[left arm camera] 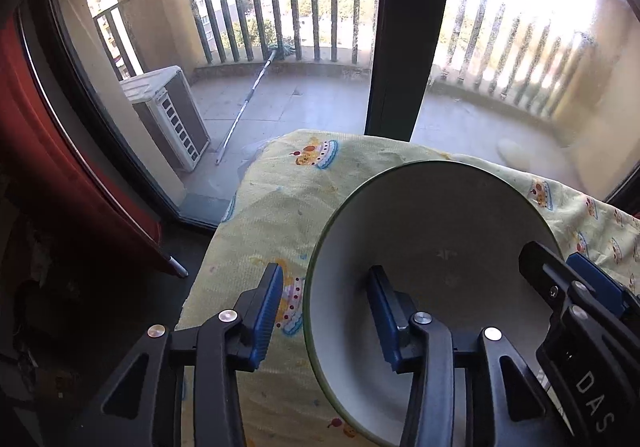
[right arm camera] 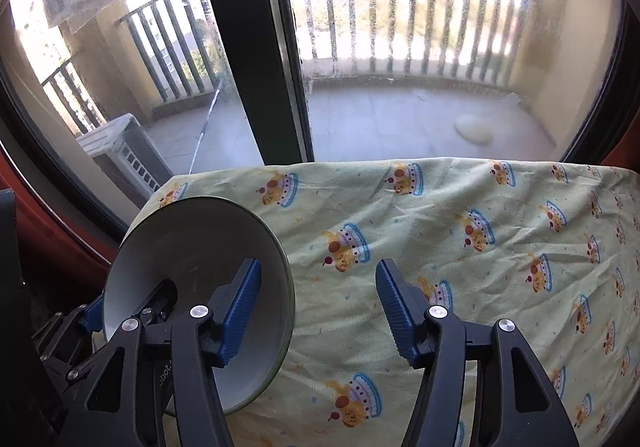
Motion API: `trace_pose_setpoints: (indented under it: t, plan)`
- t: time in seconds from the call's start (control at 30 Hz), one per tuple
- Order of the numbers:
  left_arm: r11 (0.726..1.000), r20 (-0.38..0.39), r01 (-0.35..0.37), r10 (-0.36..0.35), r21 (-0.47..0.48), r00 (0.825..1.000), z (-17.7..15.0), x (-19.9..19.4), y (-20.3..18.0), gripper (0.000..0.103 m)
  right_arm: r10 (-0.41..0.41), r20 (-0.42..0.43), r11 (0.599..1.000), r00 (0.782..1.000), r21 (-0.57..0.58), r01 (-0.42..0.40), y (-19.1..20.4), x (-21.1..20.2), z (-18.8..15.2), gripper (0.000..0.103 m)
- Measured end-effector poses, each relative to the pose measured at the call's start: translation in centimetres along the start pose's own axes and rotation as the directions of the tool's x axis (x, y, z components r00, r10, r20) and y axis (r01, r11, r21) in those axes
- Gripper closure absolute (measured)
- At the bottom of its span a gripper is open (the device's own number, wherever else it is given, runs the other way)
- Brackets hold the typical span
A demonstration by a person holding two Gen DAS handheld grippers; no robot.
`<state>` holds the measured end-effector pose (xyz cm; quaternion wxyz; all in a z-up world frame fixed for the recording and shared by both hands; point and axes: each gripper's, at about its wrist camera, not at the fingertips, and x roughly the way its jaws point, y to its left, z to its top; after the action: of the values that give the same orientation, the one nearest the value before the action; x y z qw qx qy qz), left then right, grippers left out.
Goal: Organize plates and bowls
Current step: 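Lift the nested bowls with both tools and carry them toward the plate stack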
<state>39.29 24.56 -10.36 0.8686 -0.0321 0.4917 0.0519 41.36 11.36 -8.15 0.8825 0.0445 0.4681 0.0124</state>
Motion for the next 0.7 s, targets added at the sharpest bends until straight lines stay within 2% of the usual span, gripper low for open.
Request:
trace_pose_setpoints:
  t: [0.07, 0.17, 0.2, 0.23, 0.4, 0.7]
  plan:
    - [1.000, 0.012, 0.001, -0.001, 0.017, 1.000, 0.0, 0.0, -0.3, 0.063, 0.013, 0.009, 1.000, 1.000, -0.015, -0.012, 0.3, 0.1, 0.1, 0.060]
    - [0.999, 0.014, 0.016, -0.017, 0.032, 1.000, 0.1, 0.0, -0.7, 0.074, 0.062, -0.005, 0.998, 0.998, -0.023, -0.062, 0.7, 0.5, 0.3, 0.074]
    - [0.999, 0.014, 0.012, -0.013, 0.043, 1.000, 0.1, -0.1, -0.9, 0.078, 0.079, -0.017, 0.997, 0.997, -0.023, -0.080, 0.9, 0.7, 0.3, 0.081]
    - [0.999, 0.018, 0.002, -0.003, 0.046, 1.000, 0.1, -0.1, -1.0, 0.078, 0.080, -0.022, 0.996, 0.997, -0.022, -0.081, 1.0, 0.8, 0.4, 0.084]
    - [0.998, 0.008, -0.004, 0.004, 0.056, 1.000, 0.0, -0.3, -1.2, 0.078, 0.073, -0.036, 0.997, 0.997, -0.028, -0.074, 0.9, 0.7, 0.3, 0.084]
    - [0.997, -0.031, 0.037, -0.034, 0.071, 0.999, -1.8, -1.3, -3.0, 0.078, 0.027, -0.058, 0.999, 0.998, -0.028, -0.029, -0.9, -1.0, -0.9, 0.084]
